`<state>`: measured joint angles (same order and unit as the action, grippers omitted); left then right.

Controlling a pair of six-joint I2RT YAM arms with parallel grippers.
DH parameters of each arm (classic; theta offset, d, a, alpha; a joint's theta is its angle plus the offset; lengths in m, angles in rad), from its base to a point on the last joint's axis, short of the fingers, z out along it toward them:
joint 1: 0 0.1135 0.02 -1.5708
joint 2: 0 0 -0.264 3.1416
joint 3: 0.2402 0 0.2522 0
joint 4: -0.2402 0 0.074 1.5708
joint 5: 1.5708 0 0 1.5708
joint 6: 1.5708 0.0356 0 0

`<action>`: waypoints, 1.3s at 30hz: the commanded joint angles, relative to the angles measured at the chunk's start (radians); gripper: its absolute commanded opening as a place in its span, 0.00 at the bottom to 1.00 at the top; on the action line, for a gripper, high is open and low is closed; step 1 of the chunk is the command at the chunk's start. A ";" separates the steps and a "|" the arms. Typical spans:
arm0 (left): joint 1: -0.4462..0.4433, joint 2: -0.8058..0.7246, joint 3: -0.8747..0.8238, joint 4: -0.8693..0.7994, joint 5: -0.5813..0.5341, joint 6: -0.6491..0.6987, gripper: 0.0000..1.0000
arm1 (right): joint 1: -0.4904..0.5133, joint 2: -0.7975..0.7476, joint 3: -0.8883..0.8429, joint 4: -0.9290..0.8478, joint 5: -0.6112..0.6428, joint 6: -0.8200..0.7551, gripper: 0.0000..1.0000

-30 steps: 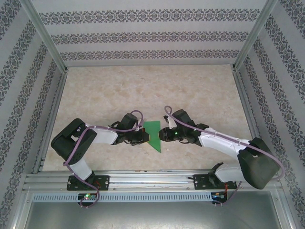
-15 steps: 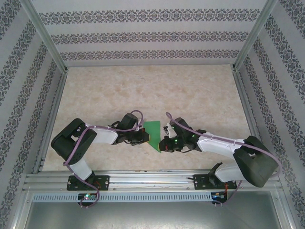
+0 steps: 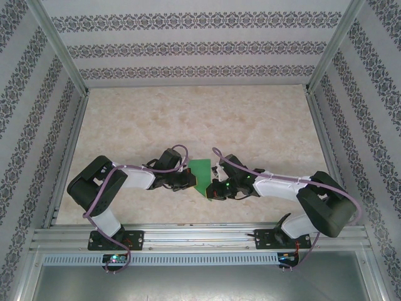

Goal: Fold a paper plane with a square sheet of paper (fold left side to right side)
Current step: Third fold the triangle at the center of the table.

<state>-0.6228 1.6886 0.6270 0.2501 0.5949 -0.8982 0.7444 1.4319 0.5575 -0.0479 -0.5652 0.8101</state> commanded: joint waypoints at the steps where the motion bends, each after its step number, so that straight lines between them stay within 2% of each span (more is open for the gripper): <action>1: -0.011 0.022 -0.008 -0.106 -0.047 0.015 0.00 | 0.010 0.015 0.011 0.007 0.022 0.011 0.07; 39: -0.011 0.021 -0.009 -0.109 -0.047 0.015 0.00 | 0.026 0.068 0.006 -0.046 0.080 -0.006 0.08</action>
<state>-0.6228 1.6886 0.6270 0.2497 0.5949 -0.8982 0.7574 1.5017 0.5575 -0.0528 -0.5133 0.8127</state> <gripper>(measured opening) 0.056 0.083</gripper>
